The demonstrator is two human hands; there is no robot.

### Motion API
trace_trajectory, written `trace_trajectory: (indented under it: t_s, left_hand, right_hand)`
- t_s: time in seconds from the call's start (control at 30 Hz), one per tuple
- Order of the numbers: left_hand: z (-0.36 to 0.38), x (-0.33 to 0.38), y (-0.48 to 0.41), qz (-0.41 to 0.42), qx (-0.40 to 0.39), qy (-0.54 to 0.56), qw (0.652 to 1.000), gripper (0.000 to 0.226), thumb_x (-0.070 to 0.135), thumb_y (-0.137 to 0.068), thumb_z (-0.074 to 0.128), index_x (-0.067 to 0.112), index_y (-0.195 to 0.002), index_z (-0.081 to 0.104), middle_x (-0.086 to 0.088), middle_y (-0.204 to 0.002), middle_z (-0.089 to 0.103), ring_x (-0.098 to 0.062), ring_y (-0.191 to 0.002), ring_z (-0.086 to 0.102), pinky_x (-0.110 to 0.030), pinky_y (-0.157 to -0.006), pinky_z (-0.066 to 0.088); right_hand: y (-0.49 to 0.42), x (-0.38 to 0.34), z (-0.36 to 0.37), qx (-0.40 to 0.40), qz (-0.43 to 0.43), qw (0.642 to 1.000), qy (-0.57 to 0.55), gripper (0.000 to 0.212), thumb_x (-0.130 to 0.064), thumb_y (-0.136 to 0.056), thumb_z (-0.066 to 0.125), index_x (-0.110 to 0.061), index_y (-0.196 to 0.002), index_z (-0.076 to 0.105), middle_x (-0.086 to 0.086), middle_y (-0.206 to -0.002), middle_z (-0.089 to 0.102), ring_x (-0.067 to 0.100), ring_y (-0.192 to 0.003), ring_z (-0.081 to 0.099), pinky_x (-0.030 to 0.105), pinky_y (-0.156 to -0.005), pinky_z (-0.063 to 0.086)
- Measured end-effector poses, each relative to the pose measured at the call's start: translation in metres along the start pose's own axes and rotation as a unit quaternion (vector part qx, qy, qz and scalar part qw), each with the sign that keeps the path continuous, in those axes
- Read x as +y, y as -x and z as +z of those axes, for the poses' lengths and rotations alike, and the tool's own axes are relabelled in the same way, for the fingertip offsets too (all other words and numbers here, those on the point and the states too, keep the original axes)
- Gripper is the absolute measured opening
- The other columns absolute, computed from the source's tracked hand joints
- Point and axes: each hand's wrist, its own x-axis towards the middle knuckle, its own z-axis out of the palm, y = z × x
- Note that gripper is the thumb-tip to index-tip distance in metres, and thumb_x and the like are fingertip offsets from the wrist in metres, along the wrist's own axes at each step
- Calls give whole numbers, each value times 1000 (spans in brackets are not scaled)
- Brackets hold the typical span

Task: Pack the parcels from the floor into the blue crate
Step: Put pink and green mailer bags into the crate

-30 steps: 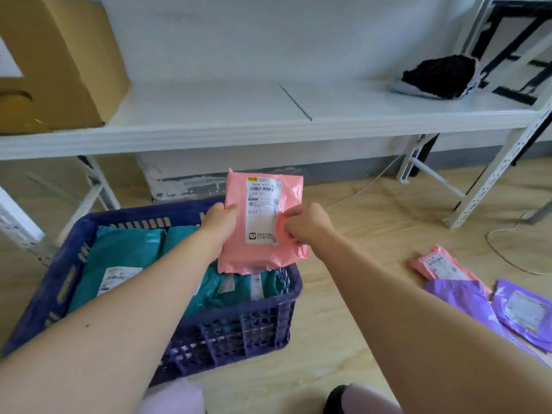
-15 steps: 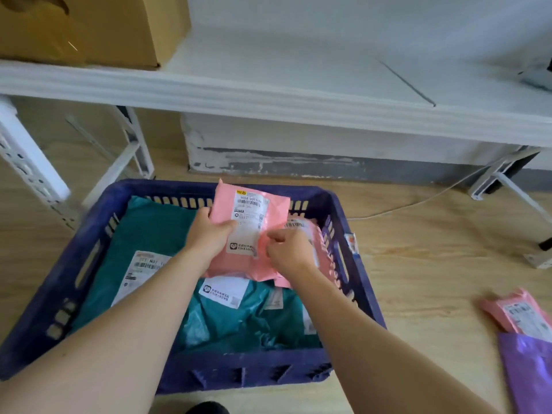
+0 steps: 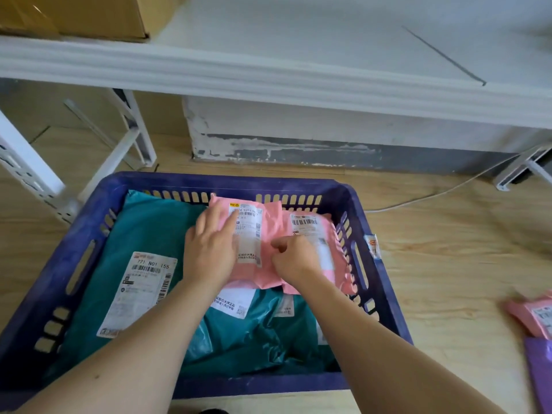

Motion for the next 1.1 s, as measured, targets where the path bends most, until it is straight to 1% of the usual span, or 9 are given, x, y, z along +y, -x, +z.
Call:
trace_trajectory:
  t_s: [0.07, 0.17, 0.27, 0.4, 0.47, 0.53, 0.67, 0.93, 1.1]
  left_hand:
    - [3, -4, 3, 69, -82, -42, 993, 57, 44, -99, 31, 27, -151, 15, 2, -161, -5, -18, -148, -8, -46, -118, 4]
    - [5, -10, 7, 68, -199, -96, 973, 81, 71, -88, 18, 30, -149, -16, 1, -154, -28, -17, -143, -27, -48, -116, -10]
    - [5, -14, 10, 52, -259, -119, 957, 98, 82, -78, 24, 30, -145, -24, 3, -145, -40, -17, -139, -34, -50, -114, -14]
    - [7, -17, 11, 35, -305, -108, 946, 104, 84, -75, 29, 32, -143, -30, 3, -141, -45, -17, -137, -36, -51, -113, -14]
    - [9, -20, 9, 30, -321, -94, 942, 105, 85, -73, 29, 34, -141, -32, 4, -142, -46, -17, -136, -37, -51, -113, -14]
    - [12, -23, 7, 28, -334, -85, 938, 107, 88, -68, 26, 35, -139, -34, 4, -143, -46, -16, -135, -38, -51, -115, -13]
    - [18, -24, 5, 31, -341, -80, 936, 106, 89, -66, 23, 36, -135, -37, 3, -142, -48, -16, -135, -39, -51, -116, -12]
    - [20, -18, 1, 26, -336, -94, 937, 107, 87, -72, 27, 32, -142, -31, 0, -144, -45, -19, -137, -36, -49, -115, -13]
    - [21, -15, 1, 28, -318, -99, 942, 106, 86, -73, 25, 28, -144, -29, -6, -147, -40, -24, -140, -31, -42, -116, -14]
  right_hand:
    - [-1, 5, 2, 24, -16, 999, 36, 36, -4, -88, 45, -15, -114, 67, 5, -119, 64, 27, -106, 60, 34, -88, 52]
    - [-2, 13, 1, 78, -54, 989, 115, 44, -1, -85, 48, -23, -120, 63, 3, -120, 53, 23, -111, 51, 35, -87, 51]
    - [-4, 21, 0, 88, -68, 974, 197, 45, -9, -86, 45, -23, -127, 55, 8, -133, 43, 28, -125, 37, 39, -98, 43]
    - [-7, 35, 3, 1, -31, 965, 259, 63, -17, -93, 39, -36, -148, 14, 7, -157, 7, 35, -144, 7, 50, -114, 20]
    - [-9, 40, 2, -29, -42, 964, 263, 65, -23, -97, 33, -40, -148, -4, 6, -159, -1, 33, -146, 2, 49, -116, 14]
    - [-13, 46, 2, -43, -46, 966, 250, 64, -29, -99, 28, -40, -147, -12, 4, -160, -3, 30, -147, 0, 47, -118, 10]
    - [-19, 53, -1, -56, -35, 975, 210, 57, -36, -99, 23, -32, -150, -1, 0, -160, -2, 24, -148, -1, 44, -121, 8]
    - [-17, 46, -7, -99, -40, 949, 295, 50, -34, -101, 16, -34, -150, 6, 6, -160, -7, 32, -147, -5, 51, -117, 10]
    - [-19, 48, -1, -89, -39, 944, 314, 49, -28, -100, 22, -33, -148, 13, 8, -159, -9, 34, -146, -7, 53, -116, 10]
